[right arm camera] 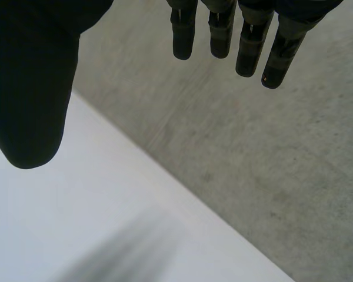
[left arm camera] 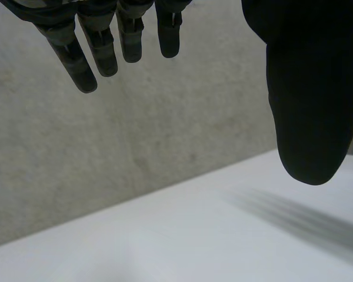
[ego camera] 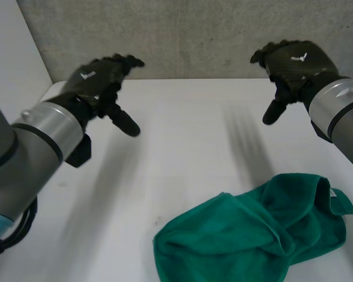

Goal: Fold the towel.

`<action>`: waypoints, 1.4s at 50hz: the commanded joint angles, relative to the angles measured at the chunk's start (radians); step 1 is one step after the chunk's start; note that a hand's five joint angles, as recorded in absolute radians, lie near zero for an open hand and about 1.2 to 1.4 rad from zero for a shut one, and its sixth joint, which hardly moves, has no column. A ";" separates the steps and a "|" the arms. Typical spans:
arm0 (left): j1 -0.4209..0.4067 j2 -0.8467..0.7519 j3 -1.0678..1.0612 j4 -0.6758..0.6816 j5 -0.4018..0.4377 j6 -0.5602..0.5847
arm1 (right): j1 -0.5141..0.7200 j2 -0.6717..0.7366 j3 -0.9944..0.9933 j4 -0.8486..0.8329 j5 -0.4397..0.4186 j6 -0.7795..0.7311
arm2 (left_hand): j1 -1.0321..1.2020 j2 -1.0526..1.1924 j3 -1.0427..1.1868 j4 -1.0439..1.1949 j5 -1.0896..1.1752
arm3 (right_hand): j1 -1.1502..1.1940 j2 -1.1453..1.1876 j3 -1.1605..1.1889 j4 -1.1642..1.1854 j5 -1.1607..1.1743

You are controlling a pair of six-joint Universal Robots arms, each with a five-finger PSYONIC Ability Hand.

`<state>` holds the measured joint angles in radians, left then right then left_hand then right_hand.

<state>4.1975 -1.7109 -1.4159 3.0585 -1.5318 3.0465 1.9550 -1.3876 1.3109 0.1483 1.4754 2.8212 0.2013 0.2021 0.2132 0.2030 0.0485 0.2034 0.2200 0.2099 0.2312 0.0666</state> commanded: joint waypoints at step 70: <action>0.007 -0.248 -0.319 0.594 -0.215 0.506 | -0.114 0.191 0.258 -0.253 0.017 -0.144 | 1.195 1.194 1.183 1.193 1.173 | 1.193 1.176 1.186 1.165 1.155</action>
<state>4.2027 -1.9423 -1.5816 3.6556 -1.7495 3.5467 1.8385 -1.2916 1.4422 -0.1151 1.4910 2.7959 1.1173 1.1952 1.1925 1.1943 0.9525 0.9823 1.1791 1.1832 1.1889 0.9910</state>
